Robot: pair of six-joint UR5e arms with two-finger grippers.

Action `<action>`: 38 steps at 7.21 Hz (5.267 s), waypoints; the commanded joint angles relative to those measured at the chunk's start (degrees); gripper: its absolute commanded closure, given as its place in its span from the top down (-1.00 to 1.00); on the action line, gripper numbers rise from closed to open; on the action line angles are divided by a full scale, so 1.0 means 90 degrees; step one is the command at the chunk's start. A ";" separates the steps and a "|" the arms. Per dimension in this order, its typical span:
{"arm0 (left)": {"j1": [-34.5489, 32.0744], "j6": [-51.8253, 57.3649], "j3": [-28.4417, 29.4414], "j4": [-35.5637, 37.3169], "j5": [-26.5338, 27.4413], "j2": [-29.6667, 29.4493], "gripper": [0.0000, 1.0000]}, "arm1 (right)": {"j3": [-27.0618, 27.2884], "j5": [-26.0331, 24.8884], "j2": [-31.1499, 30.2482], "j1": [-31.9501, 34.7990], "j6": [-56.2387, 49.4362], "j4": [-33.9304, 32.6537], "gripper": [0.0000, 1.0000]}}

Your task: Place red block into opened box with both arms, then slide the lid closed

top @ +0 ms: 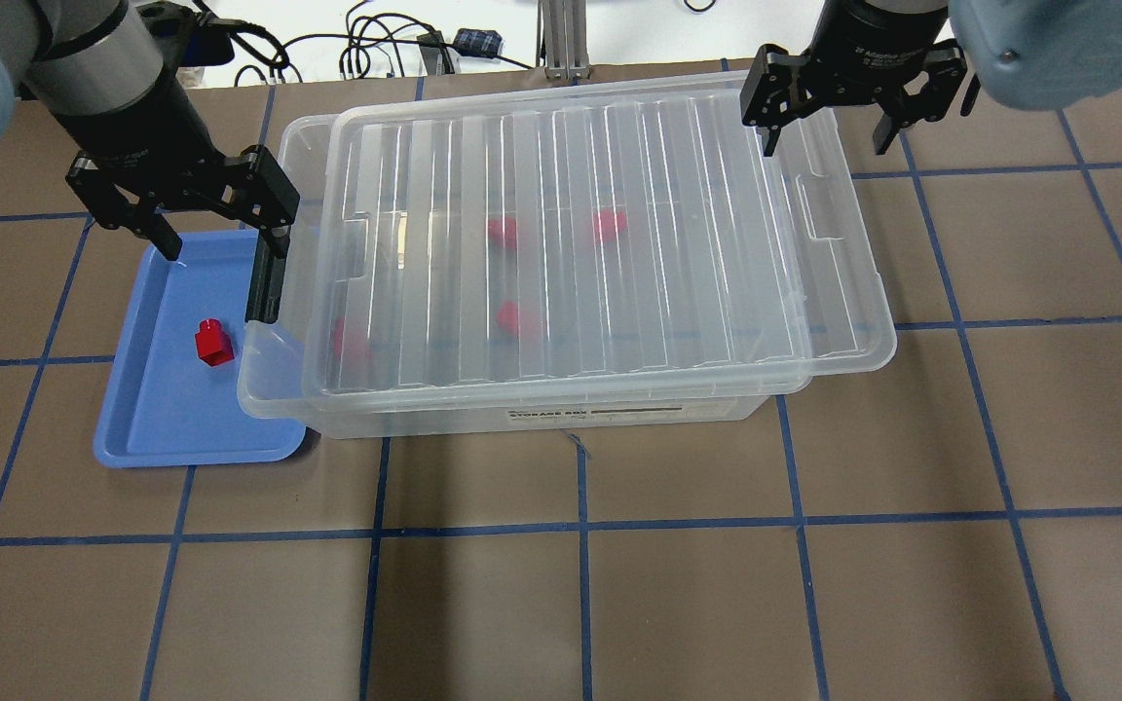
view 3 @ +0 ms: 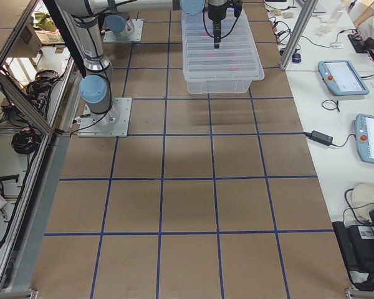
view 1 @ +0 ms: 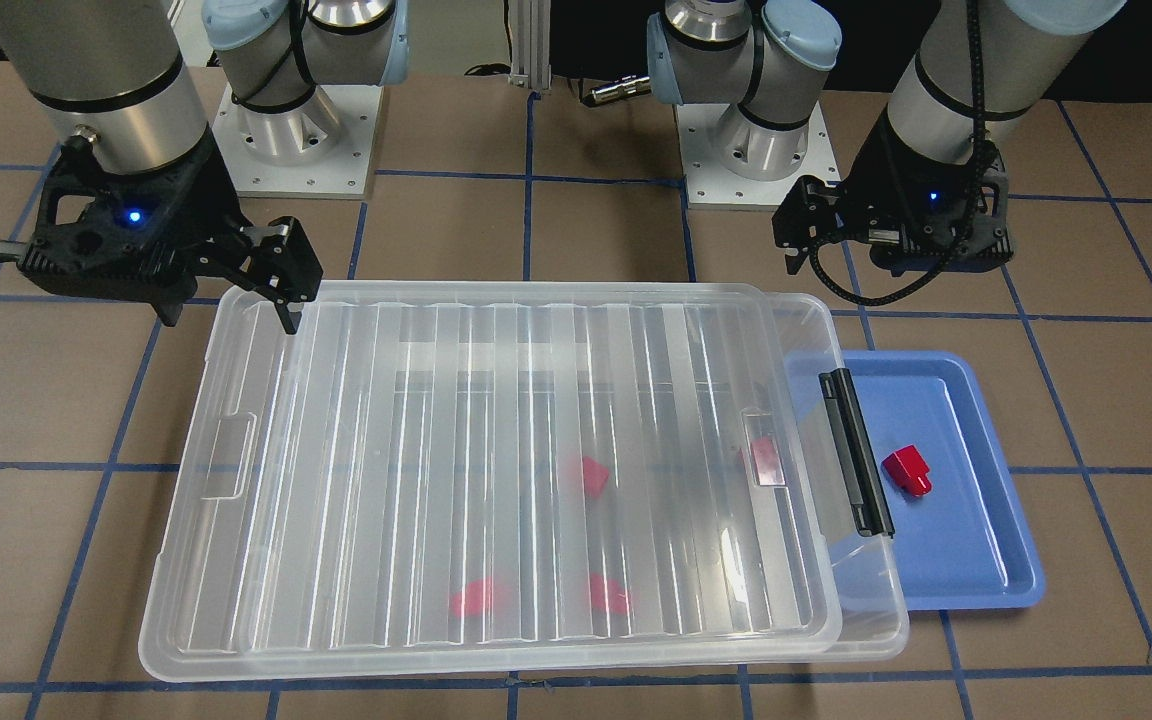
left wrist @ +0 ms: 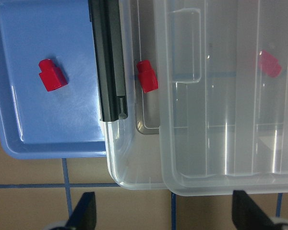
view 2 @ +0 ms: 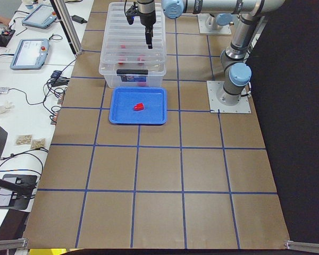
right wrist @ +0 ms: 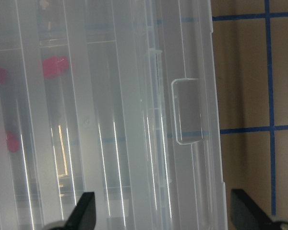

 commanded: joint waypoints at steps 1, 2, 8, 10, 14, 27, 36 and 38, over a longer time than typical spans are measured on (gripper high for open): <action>0.0046 0.0034 0.0009 -0.0034 0.0012 0.0005 1.00 | 0.0078 0.0050 0.0540 -0.0432 -0.0735 -0.0274 1.00; 0.0182 -0.0034 0.0047 0.0062 0.0254 -0.0101 1.00 | 0.0107 0.0041 0.0912 -0.0579 -0.1038 -0.0769 1.00; 0.2376 0.1037 -0.0205 0.0854 0.0267 -0.0550 1.00 | 0.0722 0.0060 0.1374 -0.1234 -0.2076 -0.1915 0.99; 0.2926 0.1283 -0.0624 0.2007 0.0159 -0.1085 1.00 | 0.0723 0.0070 0.1374 -0.1525 -0.2408 -0.1937 0.99; 0.2607 0.0895 -0.1124 0.3011 -0.0495 -0.1898 1.00 | 0.0703 0.0060 0.1365 -0.2054 -0.2818 -0.1936 1.00; 0.2341 0.0893 -0.1077 0.3335 -0.0447 -0.2838 -1.00 | 0.0577 0.0108 0.1170 -0.2572 -0.3415 -0.1878 1.00; -0.0076 -0.0215 0.1533 0.0434 -0.0505 -0.1781 -1.00 | 0.0596 0.0216 -0.0638 0.0003 0.0383 -0.0354 1.00; -0.0422 -0.0288 0.0717 0.1308 -0.0525 -0.1870 -1.00 | 0.0605 0.0197 -0.0618 0.0045 0.0384 -0.0364 1.00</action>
